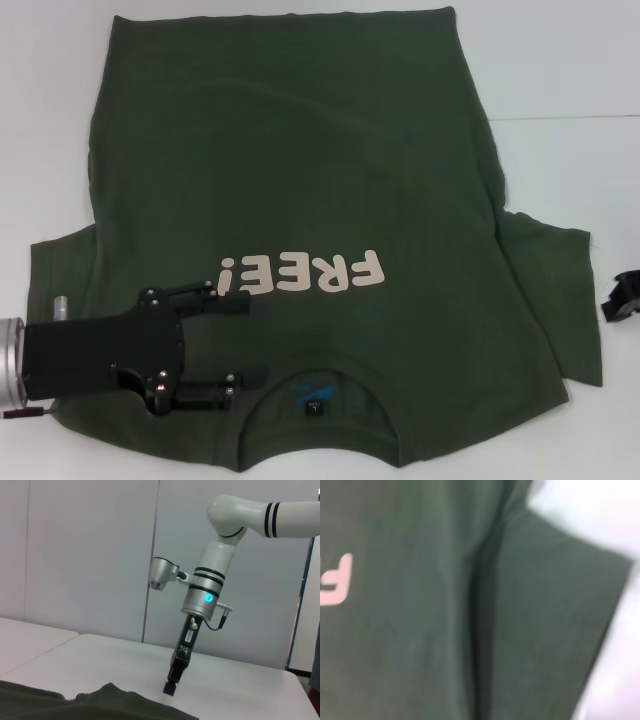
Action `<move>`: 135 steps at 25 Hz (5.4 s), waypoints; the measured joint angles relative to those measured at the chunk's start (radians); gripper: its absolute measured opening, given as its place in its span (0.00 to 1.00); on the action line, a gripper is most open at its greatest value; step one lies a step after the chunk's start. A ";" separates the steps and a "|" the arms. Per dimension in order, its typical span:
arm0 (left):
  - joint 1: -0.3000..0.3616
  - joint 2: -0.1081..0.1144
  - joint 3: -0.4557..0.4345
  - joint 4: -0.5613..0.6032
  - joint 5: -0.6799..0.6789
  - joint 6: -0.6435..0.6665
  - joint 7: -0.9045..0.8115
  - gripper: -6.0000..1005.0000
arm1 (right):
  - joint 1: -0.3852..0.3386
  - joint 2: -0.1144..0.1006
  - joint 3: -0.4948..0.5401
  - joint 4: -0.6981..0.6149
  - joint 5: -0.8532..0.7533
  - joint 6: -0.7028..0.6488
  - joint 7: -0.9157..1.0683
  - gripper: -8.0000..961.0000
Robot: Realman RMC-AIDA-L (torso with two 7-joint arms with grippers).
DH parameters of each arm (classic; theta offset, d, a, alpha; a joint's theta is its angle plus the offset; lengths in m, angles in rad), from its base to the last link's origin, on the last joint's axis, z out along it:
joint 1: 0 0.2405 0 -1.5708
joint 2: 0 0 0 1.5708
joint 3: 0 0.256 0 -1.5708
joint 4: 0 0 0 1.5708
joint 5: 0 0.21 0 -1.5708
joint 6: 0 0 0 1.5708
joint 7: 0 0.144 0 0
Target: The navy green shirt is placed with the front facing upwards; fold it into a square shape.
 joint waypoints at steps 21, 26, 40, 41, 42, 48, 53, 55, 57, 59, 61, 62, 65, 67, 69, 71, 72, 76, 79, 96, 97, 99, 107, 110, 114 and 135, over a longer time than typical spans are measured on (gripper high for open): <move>-0.002 -0.002 0.000 0.000 0.000 -0.004 0.000 0.82 | 0.038 -0.013 0.003 -0.040 -0.072 -0.120 0.016 0.15; 0.000 -0.002 0.000 -0.001 0.000 -0.004 0.000 0.82 | 0.042 -0.011 0.002 -0.035 -0.082 -0.137 0.023 0.23; -0.002 -0.002 0.000 -0.003 0.000 -0.006 0.000 0.82 | 0.058 0.006 0.002 0.051 -0.074 -0.086 0.025 0.78; -0.002 -0.002 0.000 -0.003 0.000 -0.007 0.000 0.82 | 0.060 0.009 0.002 0.054 -0.074 -0.081 0.026 0.78; -0.003 -0.002 0.001 -0.003 0.000 -0.007 0.000 0.82 | 0.061 0.011 0.001 0.056 -0.074 -0.078 0.026 0.78; -0.001 -0.002 0.001 -0.003 0.000 -0.009 0.000 0.82 | 0.067 0.017 0.002 0.071 -0.075 -0.064 0.027 0.77; 0.000 -0.002 0.000 -0.005 0.000 -0.009 0.000 0.82 | 0.069 0.018 0.002 0.083 -0.079 -0.057 0.028 0.77; 0.000 -0.002 0.000 -0.007 0.000 -0.009 0.000 0.82 | 0.069 0.018 0.002 0.083 -0.080 -0.057 0.028 0.77; 0.000 -0.002 0.000 -0.008 0.000 -0.010 0.000 0.82 | 0.069 0.017 0.002 0.083 -0.080 -0.056 0.028 0.76; 0.000 -0.002 0.000 -0.008 0.000 -0.011 0.000 0.82 | 0.069 0.016 0.002 0.083 -0.080 -0.056 0.028 0.76; 0.000 -0.002 0.000 -0.009 0.000 -0.012 0.000 0.82 | 0.069 0.016 0.002 0.084 -0.080 -0.056 0.028 0.76; 0.000 -0.002 0.000 -0.009 0.000 -0.012 0.000 0.82 | 0.069 0.016 0.002 0.085 -0.080 -0.056 0.028 0.76; 0.000 -0.002 0.003 -0.012 0.000 -0.020 0.001 0.82 | 0.069 0.016 0.002 0.091 -0.080 -0.052 0.028 0.76; 0.000 -0.002 0.004 -0.013 0.000 -0.021 0.001 0.82 | 0.069 0.016 0.004 0.093 -0.076 -0.050 0.028 0.76; 0.000 -0.002 0.004 -0.013 0.000 -0.021 0.001 0.82 | 0.069 0.016 0.006 0.093 -0.072 -0.049 0.028 0.76; 0.000 -0.002 0.004 -0.014 0.000 -0.021 0.001 0.82 | 0.069 0.016 0.006 0.094 -0.071 -0.047 0.028 0.76; 0.000 -0.002 0.004 -0.014 0.000 -0.021 0.001 0.82 | 0.069 0.016 0.006 0.094 -0.070 -0.046 0.028 0.76; 0.000 -0.003 0.003 -0.014 0.000 -0.021 0.002 0.82 | 0.074 0.020 0.008 0.095 -0.070 -0.041 0.028 0.76; 0.000 -0.003 0.003 -0.014 0.000 -0.021 0.002 0.82 | 0.078 0.022 0.009 0.096 -0.069 -0.037 0.028 0.76; 0.000 -0.003 0.000 -0.017 0.000 -0.025 0.010 0.82 | 0.089 0.025 0.001 0.100 -0.039 -0.025 0.029 0.58; 0.000 -0.003 0.000 -0.017 0.000 -0.026 0.011 0.82 | 0.089 0.025 0.000 0.100 -0.042 -0.025 0.033 0.58; 0.000 -0.003 0.000 -0.017 0.000 -0.026 0.011 0.82 | 0.087 0.025 -0.002 0.101 -0.051 -0.025 0.038 0.58; 0.004 -0.003 0.000 -0.017 0.000 -0.030 0.011 0.82 | 0.077 0.026 -0.012 0.090 -0.061 -0.018 0.030 0.46; 0.006 -0.004 0.000 -0.017 0.000 -0.033 0.012 0.82 | 0.077 0.026 -0.012 0.088 -0.062 -0.017 0.031 0.39; 0.008 -0.005 0.000 -0.017 0.000 -0.034 0.013 0.82 | 0.079 0.026 -0.012 0.087 -0.062 -0.017 0.029 0.20; 0.010 -0.006 0.000 -0.024 -0.007 -0.039 0.018 0.82 | 0.026 -0.011 -0.023 -0.017 -0.083 0.064 0.026 0.04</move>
